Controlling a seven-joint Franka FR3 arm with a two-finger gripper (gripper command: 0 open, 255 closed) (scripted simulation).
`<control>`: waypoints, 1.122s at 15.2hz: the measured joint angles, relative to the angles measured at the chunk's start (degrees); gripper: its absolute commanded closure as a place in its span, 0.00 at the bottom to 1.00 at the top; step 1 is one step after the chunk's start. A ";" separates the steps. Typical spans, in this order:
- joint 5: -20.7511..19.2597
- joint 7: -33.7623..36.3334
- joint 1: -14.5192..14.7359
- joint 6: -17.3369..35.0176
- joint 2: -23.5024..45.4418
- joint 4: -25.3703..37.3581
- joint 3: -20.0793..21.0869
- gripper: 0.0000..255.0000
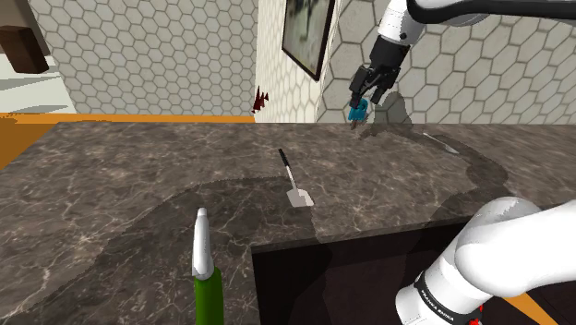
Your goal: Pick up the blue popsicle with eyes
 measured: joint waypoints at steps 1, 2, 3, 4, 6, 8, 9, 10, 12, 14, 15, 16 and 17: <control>-0.45 0.37 -0.50 0.78 1.95 1.14 -0.25 0.00; -0.99 0.48 -1.07 1.60 3.75 2.02 -0.71 0.00; -1.46 0.74 -1.60 2.33 5.71 3.19 -1.07 0.00; -1.88 1.21 -2.05 3.46 7.50 3.75 -1.30 0.00; -2.78 1.67 -3.08 4.42 11.12 6.27 -2.10 0.00; -3.54 2.33 -4.00 5.53 14.78 8.73 -2.79 0.00; -3.95 2.73 -4.45 6.32 16.12 9.18 -3.11 0.00; -4.28 2.99 -4.91 6.63 18.11 10.81 -3.52 0.00; -4.88 3.54 -5.78 7.01 21.98 14.21 -4.32 0.00; -5.51 4.54 -6.53 8.48 25.09 15.68 -4.92 0.00; -5.69 4.51 -7.05 8.67 27.07 17.46 -5.51 0.00; -5.89 4.85 -7.44 8.63 28.95 19.31 -5.88 0.00; -6.01 5.03 -7.86 8.56 30.93 21.34 -6.32 0.00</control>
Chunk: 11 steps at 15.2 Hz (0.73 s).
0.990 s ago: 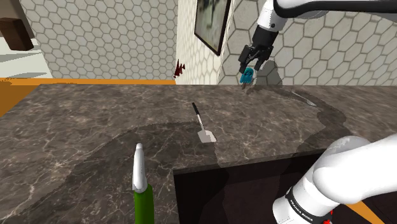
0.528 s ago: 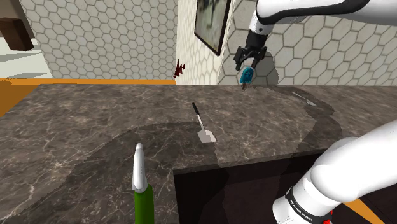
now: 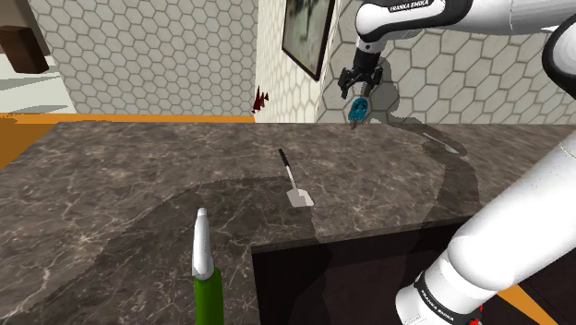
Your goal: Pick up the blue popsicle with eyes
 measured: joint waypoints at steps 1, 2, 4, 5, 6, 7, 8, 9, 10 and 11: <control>-0.16 0.30 -0.41 0.08 1.71 1.57 -0.41 0.00; -0.21 0.28 -0.93 0.06 3.66 3.54 -0.96 0.00; -0.33 1.02 -1.68 0.28 7.47 6.97 -1.71 0.00; -0.35 1.10 -2.16 0.04 9.07 8.79 -2.17 0.00; -0.29 1.35 -2.57 -0.46 10.99 11.17 -2.56 0.00; -0.30 1.58 -3.00 -0.83 12.55 13.05 -2.96 0.00; -0.04 1.83 -3.45 -1.42 15.16 16.21 -3.31 0.00; 0.08 1.92 -4.02 -1.49 17.18 18.22 -3.75 0.00; 0.22 2.10 -4.58 -1.59 19.09 20.19 -4.17 0.00; 0.43 2.14 -5.21 -2.18 21.16 22.79 -4.59 0.00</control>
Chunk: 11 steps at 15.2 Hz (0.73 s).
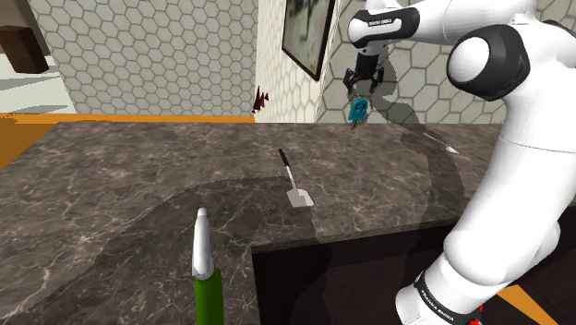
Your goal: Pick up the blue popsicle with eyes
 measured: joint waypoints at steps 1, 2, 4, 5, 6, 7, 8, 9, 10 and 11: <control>0.30 0.07 -0.68 -0.48 2.23 2.69 -0.40 0.00; 0.46 -0.04 -1.15 -0.85 3.40 4.19 -0.65 0.00; 0.48 0.17 -1.40 -0.01 4.08 4.03 -0.82 0.00; 0.46 0.33 -1.39 0.55 4.27 3.64 -0.82 0.00; 0.36 0.52 -1.34 1.46 4.12 2.56 -0.83 0.00; 0.36 0.64 -1.34 2.14 4.27 2.02 -0.82 0.00; 0.30 0.84 -1.27 2.89 4.27 1.26 -0.80 0.00; 0.26 0.92 -1.30 3.87 4.21 0.20 -0.82 0.00; 0.27 0.92 -1.34 4.27 4.29 -0.12 -0.83 0.00; 0.25 1.00 -1.31 4.53 4.30 -0.37 -0.83 1.00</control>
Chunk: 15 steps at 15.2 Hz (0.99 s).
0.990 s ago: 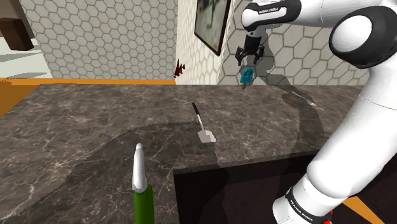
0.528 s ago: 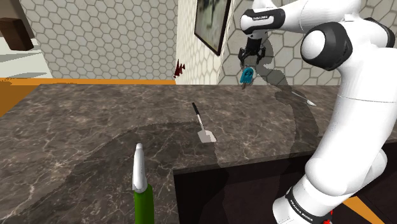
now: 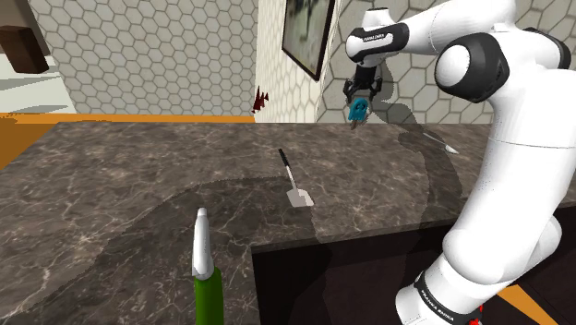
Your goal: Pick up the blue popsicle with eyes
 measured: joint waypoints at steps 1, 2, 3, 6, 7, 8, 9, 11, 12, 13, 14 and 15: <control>-0.10 0.04 0.00 0.15 -0.06 -0.09 -0.03 1.00; -0.07 0.07 0.02 0.22 -0.05 -0.15 -0.02 1.00; -0.06 0.08 0.02 0.26 -0.06 -0.16 -0.01 1.00; -0.02 0.08 0.03 0.23 0.00 -0.07 0.01 1.00; -0.02 0.09 0.04 0.21 0.01 -0.05 0.02 1.00; -0.02 0.10 0.06 0.20 0.00 -0.05 0.02 1.00; -0.01 0.09 0.05 0.18 0.01 -0.03 0.02 1.00; -0.01 0.03 0.04 -0.14 -0.04 0.18 0.02 1.00; 0.01 -0.04 0.03 -0.65 -0.06 0.63 0.01 1.00; 0.05 -0.19 -0.01 -1.28 -0.07 1.26 0.00 1.00; 0.10 -0.34 -0.05 -2.04 -0.04 2.06 -0.01 1.00; 0.15 -0.45 -0.08 -2.74 0.02 2.83 -0.01 1.00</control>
